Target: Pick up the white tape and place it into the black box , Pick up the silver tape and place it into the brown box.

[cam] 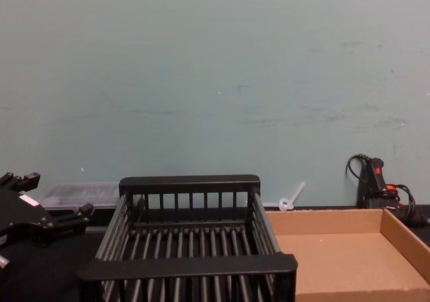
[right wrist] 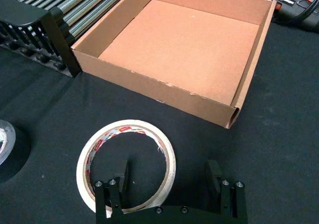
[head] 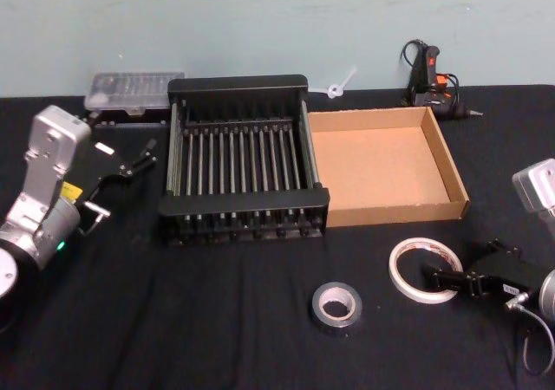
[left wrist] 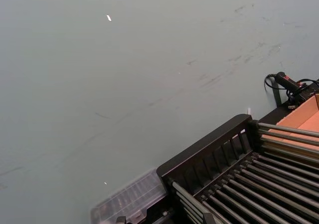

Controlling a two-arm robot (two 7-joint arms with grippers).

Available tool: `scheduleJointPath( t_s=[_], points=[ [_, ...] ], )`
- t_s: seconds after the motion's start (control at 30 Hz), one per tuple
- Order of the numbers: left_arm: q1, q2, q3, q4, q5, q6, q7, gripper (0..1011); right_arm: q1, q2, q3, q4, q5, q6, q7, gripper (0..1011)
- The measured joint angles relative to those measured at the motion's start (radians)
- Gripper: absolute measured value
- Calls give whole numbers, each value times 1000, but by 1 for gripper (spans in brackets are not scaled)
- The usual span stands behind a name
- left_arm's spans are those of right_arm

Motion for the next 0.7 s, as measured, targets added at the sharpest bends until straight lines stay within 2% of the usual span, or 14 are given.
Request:
scheduleJointPath(
  t_s=[0.13,0.37,0.57,0.7],
  points=[
    [0,0,0,0,0,0,0,1001,0,0,0,0,0,0,0,994],
    [0,0,0,0,0,0,0,1001,0,0,0,0,0,0,0,842],
    [0,0,0,0,0,0,0,1001,0,0,0,0,0,0,0,677],
    [0,0,0,0,0,0,0,1002,0,0,0,0,0,0,0,503]
  ],
)
